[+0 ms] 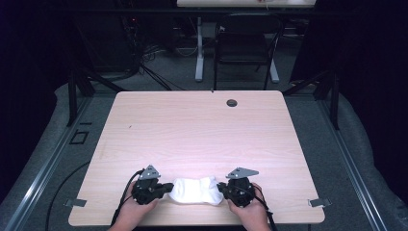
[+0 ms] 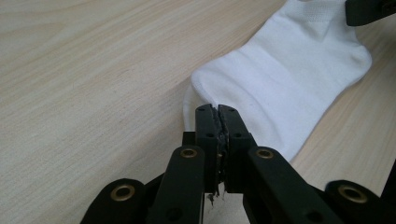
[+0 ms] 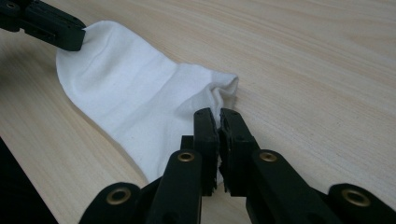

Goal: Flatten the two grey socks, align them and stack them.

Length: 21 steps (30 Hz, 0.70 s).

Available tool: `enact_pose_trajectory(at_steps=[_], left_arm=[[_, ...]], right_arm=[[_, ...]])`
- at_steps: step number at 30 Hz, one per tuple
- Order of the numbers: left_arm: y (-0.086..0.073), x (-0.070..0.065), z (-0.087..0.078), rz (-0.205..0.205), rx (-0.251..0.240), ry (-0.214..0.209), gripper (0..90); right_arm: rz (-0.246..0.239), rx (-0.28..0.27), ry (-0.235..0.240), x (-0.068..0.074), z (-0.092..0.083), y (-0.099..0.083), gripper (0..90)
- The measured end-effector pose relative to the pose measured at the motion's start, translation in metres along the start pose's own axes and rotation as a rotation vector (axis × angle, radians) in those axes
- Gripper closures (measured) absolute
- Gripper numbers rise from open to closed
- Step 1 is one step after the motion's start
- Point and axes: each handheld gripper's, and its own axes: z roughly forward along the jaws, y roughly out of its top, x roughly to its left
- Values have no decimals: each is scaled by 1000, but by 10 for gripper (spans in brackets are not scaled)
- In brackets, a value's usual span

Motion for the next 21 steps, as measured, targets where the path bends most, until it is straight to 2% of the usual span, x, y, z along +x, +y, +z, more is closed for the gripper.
enact_pose_trajectory(at_steps=[5,7,8,9,10,11,13,14,15,16,18,21], left_arm=[[-1,1,3,2,3,7,874],[0,2,1,6,-10,11,835],[0,2,1,6,-10,11,808],[1,1,-2,8,-28,7,808],[4,-1,-8,31,-62,2,755],[4,-1,-8,31,-62,2,735],[7,-4,-13,44,-97,-13,710],[8,-7,-14,54,-107,-12,682],[8,-7,-14,54,-107,-12,665],[8,-7,-11,58,-98,-22,644],[7,-7,-9,62,-91,-21,631],[3,-8,0,68,-60,-31,582]], right_arm=[[1,3,-5,-2,2,-1,853],[8,10,-10,-3,3,-2,796],[8,10,-10,-3,3,-2,796],[9,-5,-14,-3,2,-2,767],[0,-34,-31,-2,-3,0,739],[0,-34,-31,-2,-3,0,739],[-32,-77,-43,2,-10,2,719],[-53,-112,-26,6,-11,4,703],[-53,-112,-26,6,-11,4,703],[-71,-106,12,11,-7,5,689],[-84,-94,16,13,-4,5,686],[-117,-40,11,17,6,2,642]])
